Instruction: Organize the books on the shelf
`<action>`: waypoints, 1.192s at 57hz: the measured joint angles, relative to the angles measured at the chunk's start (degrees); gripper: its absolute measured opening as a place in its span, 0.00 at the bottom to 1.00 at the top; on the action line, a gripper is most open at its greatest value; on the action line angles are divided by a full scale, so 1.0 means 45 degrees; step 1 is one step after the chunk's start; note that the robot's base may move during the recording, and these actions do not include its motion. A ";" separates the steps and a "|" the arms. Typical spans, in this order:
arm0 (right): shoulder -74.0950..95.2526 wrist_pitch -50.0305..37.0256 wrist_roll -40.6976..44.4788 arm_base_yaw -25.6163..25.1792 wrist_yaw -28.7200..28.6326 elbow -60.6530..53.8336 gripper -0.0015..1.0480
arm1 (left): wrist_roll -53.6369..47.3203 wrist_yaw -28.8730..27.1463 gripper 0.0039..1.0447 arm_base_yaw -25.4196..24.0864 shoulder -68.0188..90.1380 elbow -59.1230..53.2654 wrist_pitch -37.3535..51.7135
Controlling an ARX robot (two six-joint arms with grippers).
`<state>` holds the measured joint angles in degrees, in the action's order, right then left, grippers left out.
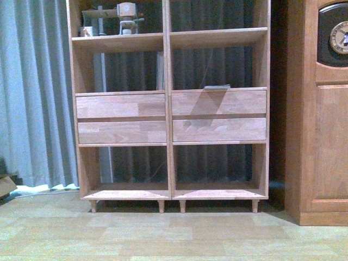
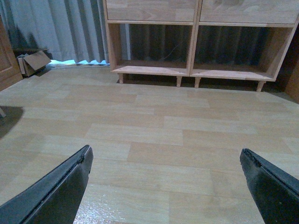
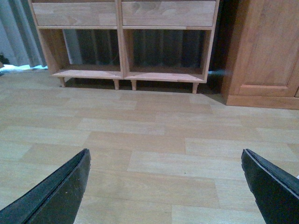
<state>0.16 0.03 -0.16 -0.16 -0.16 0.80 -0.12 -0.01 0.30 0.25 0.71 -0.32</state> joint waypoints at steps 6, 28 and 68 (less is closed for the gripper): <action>0.0000 0.0000 0.0000 0.0000 0.0000 0.0000 0.93 | -0.0005 0.0000 0.93 0.0000 0.0000 0.0000 0.0000; 0.0000 0.0000 0.0000 0.0000 0.0000 0.0000 0.93 | -0.0005 0.0000 0.93 0.0000 0.0000 0.0000 0.0000; 0.0000 0.0000 0.0000 0.0000 0.0000 0.0000 0.93 | -0.0005 0.0000 0.93 0.0000 0.0000 0.0000 0.0000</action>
<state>0.16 0.03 -0.16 -0.16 -0.16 0.80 -0.14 -0.01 0.30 0.25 0.71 -0.32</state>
